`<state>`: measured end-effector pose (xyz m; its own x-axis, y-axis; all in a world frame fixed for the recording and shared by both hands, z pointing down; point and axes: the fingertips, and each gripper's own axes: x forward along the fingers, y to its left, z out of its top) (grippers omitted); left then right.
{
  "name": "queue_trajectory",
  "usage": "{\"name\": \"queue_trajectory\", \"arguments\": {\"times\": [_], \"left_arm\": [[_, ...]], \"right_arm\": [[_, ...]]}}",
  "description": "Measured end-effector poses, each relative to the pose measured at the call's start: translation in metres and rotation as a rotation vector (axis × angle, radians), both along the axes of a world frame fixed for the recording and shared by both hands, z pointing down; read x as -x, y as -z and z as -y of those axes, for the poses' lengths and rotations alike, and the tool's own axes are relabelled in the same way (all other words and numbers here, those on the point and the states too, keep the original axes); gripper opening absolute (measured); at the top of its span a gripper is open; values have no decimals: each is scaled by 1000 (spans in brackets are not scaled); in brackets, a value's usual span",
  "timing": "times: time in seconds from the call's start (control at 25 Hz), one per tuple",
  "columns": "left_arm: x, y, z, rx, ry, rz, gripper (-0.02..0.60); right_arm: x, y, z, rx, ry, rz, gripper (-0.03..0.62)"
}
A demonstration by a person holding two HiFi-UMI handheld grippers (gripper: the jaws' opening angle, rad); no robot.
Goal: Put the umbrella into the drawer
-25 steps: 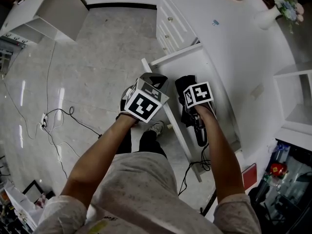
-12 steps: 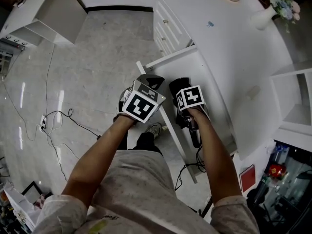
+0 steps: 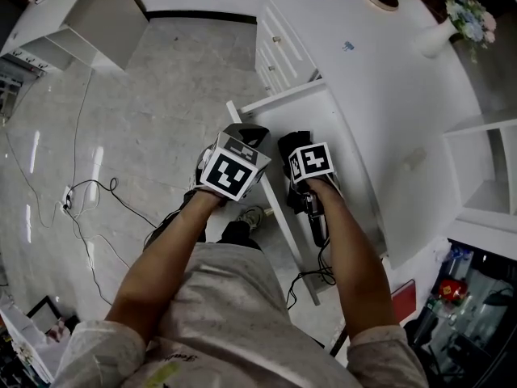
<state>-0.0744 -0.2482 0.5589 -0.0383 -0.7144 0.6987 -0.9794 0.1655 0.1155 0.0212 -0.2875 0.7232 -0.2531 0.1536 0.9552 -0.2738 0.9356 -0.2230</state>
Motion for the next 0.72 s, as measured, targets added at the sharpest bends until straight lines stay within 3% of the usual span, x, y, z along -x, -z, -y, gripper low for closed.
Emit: {"name": "queue_trajectory", "arguments": {"times": [0.72], "left_arm": [[7, 19, -20, -30, 40, 25, -2]], "right_arm": [[-2, 8, -3, 13, 8, 17, 279]]}}
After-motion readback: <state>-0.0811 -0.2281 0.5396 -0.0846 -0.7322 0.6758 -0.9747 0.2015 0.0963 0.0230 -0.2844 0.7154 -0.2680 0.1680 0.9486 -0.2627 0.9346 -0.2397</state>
